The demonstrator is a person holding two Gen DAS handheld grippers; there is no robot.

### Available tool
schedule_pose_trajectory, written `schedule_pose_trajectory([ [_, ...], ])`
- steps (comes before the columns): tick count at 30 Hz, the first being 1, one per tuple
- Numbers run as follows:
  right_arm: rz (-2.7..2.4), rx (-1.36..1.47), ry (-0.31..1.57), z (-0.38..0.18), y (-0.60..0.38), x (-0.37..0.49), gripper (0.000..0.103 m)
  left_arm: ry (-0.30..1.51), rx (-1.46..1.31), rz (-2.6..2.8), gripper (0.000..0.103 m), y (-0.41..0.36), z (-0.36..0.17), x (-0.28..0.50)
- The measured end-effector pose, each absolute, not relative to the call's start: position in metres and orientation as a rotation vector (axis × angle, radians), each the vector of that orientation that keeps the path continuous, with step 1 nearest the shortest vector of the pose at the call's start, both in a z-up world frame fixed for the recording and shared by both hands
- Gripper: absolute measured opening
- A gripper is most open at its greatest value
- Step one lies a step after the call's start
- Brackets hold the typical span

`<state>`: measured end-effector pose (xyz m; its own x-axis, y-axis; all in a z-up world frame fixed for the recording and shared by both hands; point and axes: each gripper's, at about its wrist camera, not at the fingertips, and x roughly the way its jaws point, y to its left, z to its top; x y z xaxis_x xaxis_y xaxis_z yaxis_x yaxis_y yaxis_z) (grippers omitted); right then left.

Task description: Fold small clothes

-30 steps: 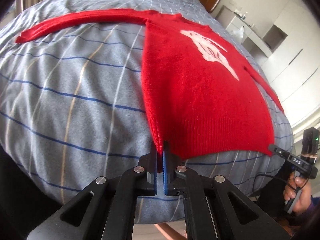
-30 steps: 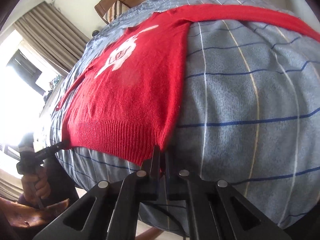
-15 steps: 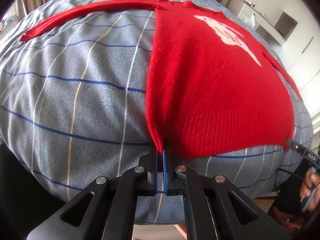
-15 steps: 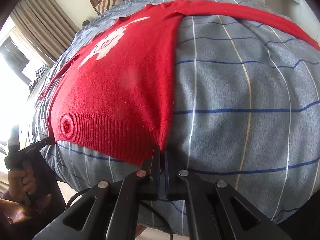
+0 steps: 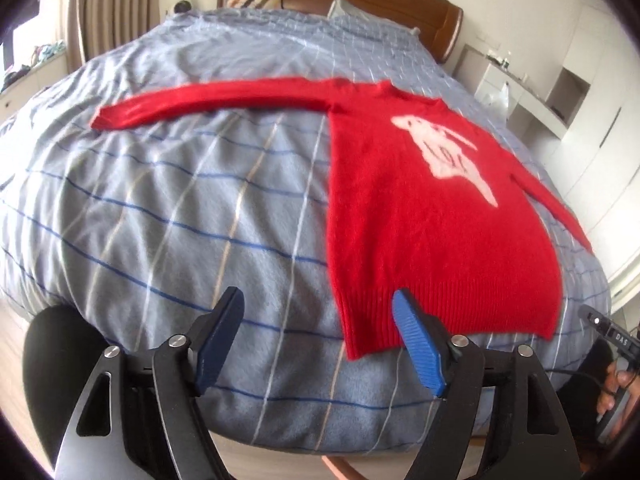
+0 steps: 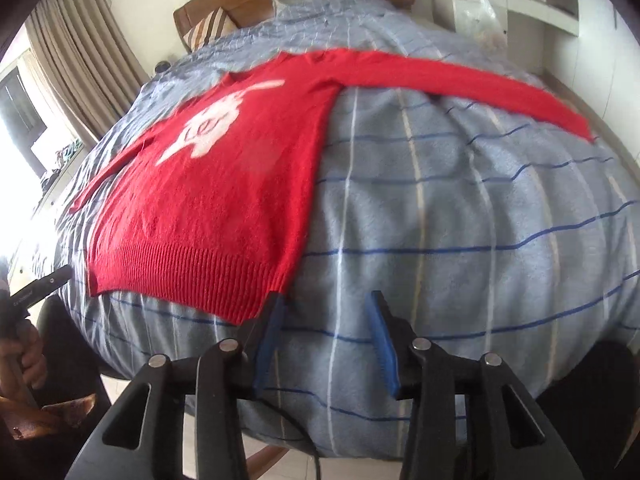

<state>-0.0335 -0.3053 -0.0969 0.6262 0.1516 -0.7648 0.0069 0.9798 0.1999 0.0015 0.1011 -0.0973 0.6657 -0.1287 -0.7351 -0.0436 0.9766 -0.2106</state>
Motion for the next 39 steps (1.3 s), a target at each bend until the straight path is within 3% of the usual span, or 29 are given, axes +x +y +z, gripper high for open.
schedule_pose_trajectory([
  [3, 0.016, 0.170, 0.766, -0.081, -0.319, -0.024, 0.057, 0.760, -0.194, 0.006, 0.089, 0.109, -0.083, 0.021],
  [9, -0.108, 0.133, 0.627, -0.089, -0.339, 0.004, 0.058, 0.662, -0.155, 0.103, 0.092, 0.117, -0.099, 0.067],
  [14, -0.149, 0.189, 0.684, -0.106, -0.355, 0.009, 0.058, 0.717, -0.126, 0.183, 0.092, 0.128, -0.133, 0.071],
  [22, -0.157, 0.205, 0.740, -0.120, -0.354, 0.014, 0.059, 0.786, -0.145, 0.190, 0.096, 0.130, -0.147, 0.078],
  [39, -0.137, 0.254, 0.775, -0.136, -0.355, 0.019, 0.070, 0.802, -0.139, 0.195, 0.101, 0.127, -0.151, 0.079],
])
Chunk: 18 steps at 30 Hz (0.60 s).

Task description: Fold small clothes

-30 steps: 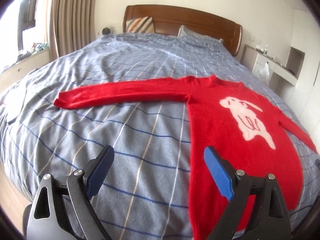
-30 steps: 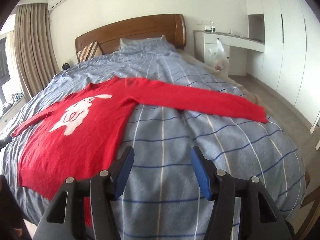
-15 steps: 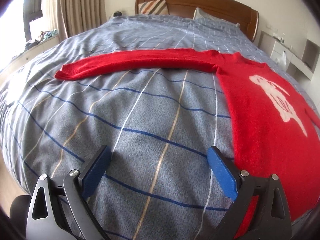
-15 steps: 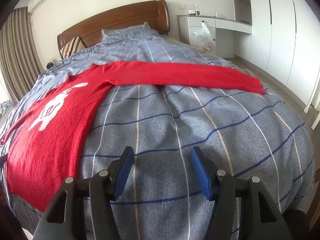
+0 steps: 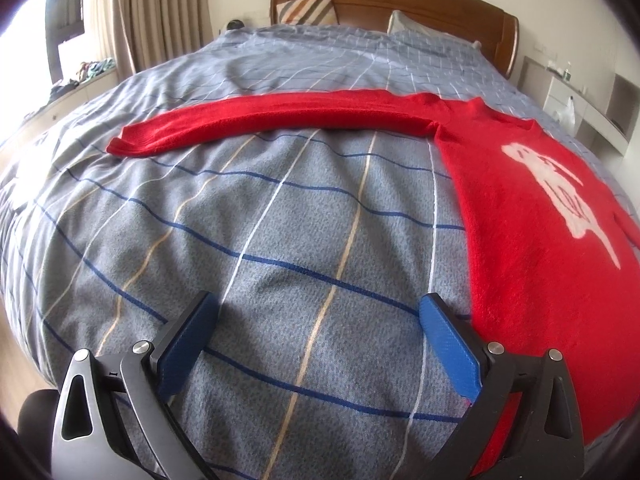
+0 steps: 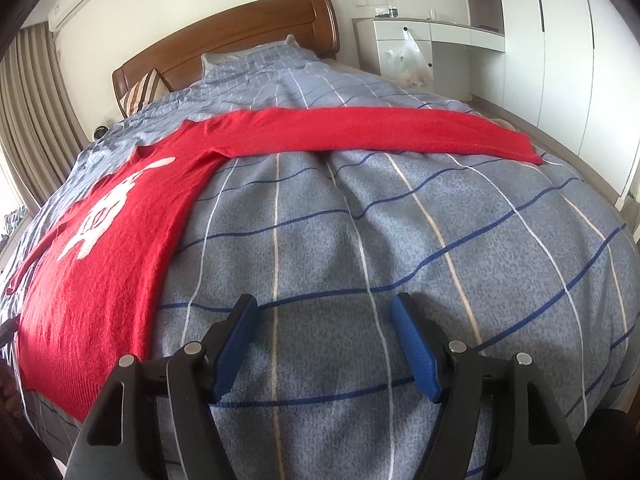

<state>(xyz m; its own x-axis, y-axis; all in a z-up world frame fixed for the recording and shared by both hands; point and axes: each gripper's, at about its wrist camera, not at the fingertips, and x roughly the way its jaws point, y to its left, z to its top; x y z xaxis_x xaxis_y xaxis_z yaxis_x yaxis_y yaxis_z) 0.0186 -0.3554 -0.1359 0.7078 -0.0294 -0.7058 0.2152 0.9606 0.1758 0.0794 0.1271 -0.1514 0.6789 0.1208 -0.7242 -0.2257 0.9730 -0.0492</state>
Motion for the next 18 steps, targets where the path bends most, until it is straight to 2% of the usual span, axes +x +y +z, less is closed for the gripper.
schedule_pose_trajectory([
  [18, -0.135, 0.245, 0.774, -0.1380, -0.3520, 0.0200, 0.076, 0.805, -0.135, 0.197, 0.102, 0.1282, -0.1519, 0.0788],
])
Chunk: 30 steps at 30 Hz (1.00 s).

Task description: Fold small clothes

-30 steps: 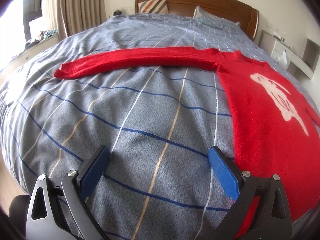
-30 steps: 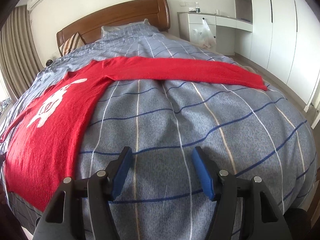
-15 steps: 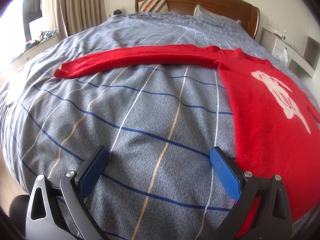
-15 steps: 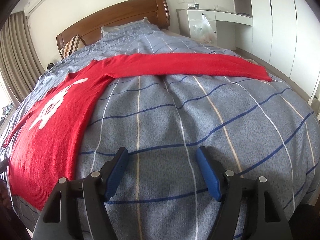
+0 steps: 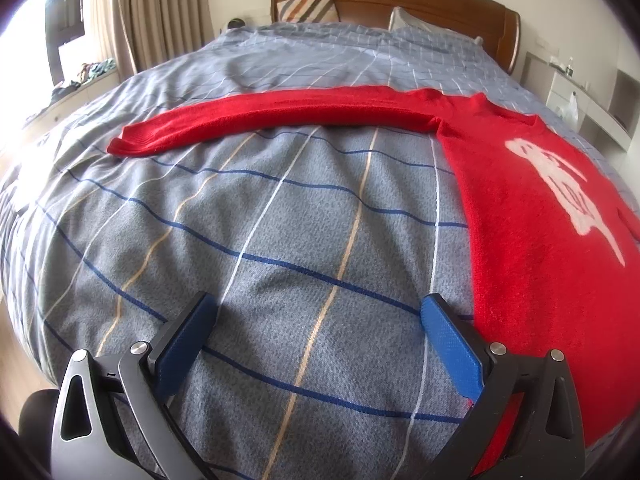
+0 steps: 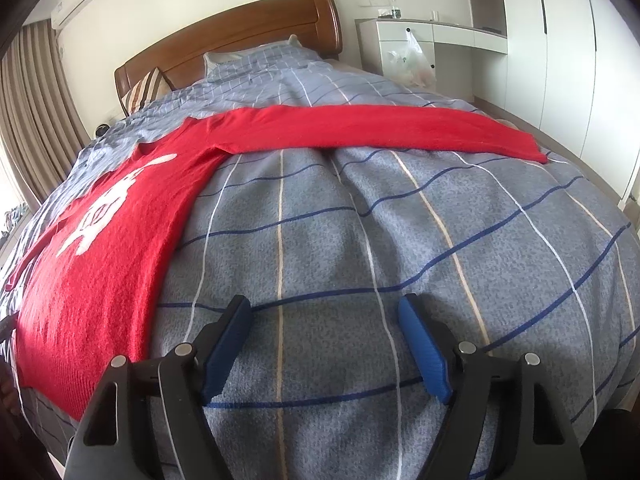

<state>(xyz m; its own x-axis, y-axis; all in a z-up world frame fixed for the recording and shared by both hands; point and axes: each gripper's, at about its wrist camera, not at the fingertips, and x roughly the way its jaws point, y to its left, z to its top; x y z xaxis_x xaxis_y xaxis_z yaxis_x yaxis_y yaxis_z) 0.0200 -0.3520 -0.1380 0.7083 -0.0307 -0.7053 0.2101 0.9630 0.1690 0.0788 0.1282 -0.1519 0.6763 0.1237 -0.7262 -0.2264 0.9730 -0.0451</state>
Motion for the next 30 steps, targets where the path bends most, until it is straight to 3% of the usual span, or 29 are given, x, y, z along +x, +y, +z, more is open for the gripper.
schedule_pose_trajectory([
  [15, -0.152, 0.214, 0.727, -0.124, -0.348, 0.013, 0.076, 0.803, -0.131, 0.198, 0.102, 0.128, -0.152, 0.078],
  [22, -0.342, -0.110, 0.750, -0.085, -0.327, 0.012, 0.076, 0.800, -0.124, 0.202, 0.103, 0.129, -0.153, 0.076],
  [30, -0.401, -0.253, 0.737, -0.048, -0.319, 0.006, 0.076, 0.801, -0.122, 0.202, 0.103, 0.129, -0.153, 0.075],
])
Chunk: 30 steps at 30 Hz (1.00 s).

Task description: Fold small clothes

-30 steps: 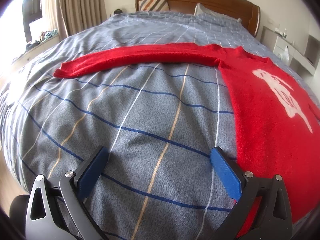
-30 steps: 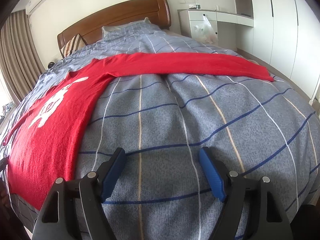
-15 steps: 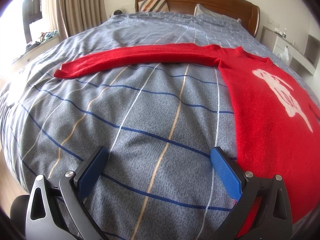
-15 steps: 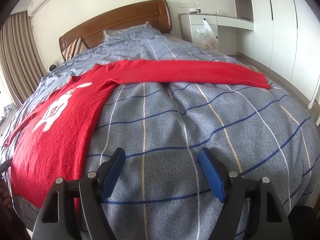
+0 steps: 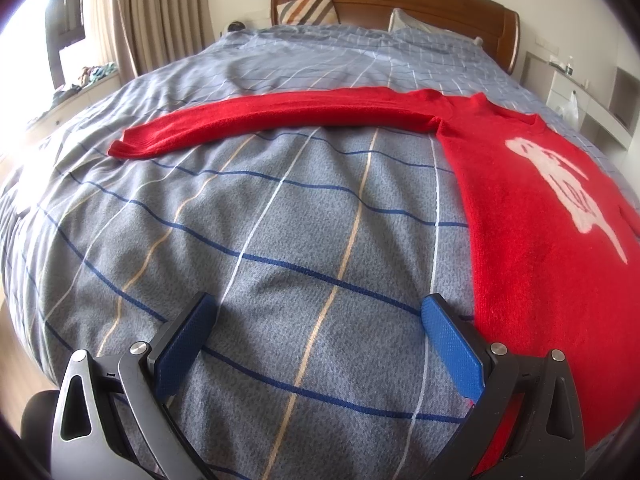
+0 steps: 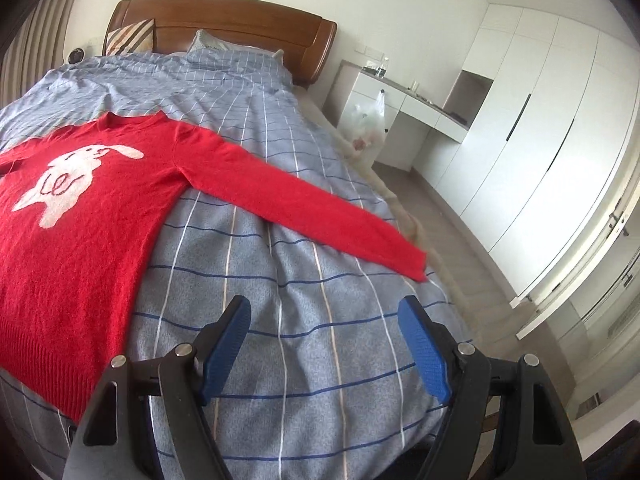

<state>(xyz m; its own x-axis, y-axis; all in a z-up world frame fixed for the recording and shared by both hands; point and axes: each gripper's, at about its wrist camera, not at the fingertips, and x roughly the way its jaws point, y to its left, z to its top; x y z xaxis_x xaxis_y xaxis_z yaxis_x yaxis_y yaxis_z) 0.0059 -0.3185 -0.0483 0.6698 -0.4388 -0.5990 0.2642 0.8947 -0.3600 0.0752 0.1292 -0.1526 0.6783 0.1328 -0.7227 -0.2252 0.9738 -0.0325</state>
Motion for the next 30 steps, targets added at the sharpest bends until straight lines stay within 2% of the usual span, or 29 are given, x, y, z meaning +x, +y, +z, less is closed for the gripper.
schedule_pose_trajectory([
  [10, -0.401, -0.277, 0.714, -0.022, -0.307, 0.005, 0.076, 0.802, -0.123, 0.201, 0.103, 0.129, -0.152, 0.075],
  [30, -0.399, -0.285, 0.739, -0.021, -0.303, 0.007, 0.076, 0.803, -0.120, 0.202, 0.103, 0.129, -0.152, 0.075],
])
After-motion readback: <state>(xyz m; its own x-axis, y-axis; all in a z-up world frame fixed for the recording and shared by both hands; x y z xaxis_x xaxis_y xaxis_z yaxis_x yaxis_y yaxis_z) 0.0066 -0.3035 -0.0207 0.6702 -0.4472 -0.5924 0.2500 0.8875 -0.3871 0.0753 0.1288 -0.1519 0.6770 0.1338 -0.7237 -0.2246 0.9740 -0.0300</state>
